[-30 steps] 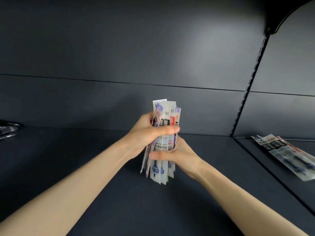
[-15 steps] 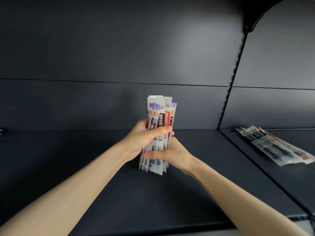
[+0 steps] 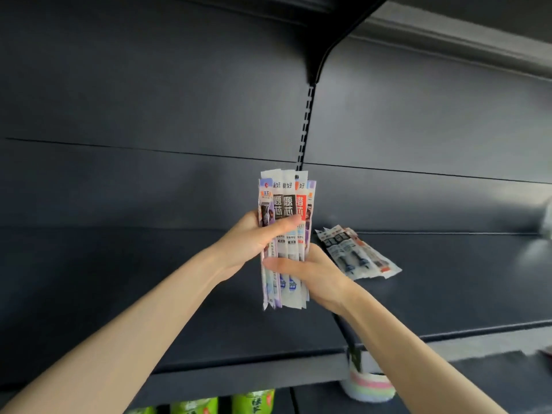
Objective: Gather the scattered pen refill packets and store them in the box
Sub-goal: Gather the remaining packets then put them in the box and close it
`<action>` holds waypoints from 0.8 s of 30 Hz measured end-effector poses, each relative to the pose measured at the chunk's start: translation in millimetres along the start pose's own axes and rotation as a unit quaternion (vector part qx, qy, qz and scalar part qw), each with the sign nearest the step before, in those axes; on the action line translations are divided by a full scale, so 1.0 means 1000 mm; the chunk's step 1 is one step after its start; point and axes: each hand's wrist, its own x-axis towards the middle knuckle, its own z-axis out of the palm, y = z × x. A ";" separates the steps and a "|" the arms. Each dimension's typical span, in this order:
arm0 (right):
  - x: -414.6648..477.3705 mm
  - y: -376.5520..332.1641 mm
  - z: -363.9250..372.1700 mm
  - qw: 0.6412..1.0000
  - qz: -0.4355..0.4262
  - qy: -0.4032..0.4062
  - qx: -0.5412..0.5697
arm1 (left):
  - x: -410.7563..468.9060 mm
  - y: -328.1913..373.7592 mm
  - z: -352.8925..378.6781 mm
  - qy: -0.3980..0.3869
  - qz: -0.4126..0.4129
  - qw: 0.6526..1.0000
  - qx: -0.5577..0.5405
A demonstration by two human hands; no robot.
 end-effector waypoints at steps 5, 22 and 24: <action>-0.041 0.006 -0.079 0.999 0.022 0.019 -0.022 | 0.020 -0.011 0.083 0.016 -0.001 0.997 0.074; 0.019 0.030 -0.227 0.963 0.067 -0.013 -0.262 | 0.160 -0.053 0.134 0.075 -0.033 0.964 0.254; 0.027 0.042 -0.235 0.949 0.097 -0.020 -0.299 | 0.170 -0.069 0.135 0.075 -0.077 0.929 0.355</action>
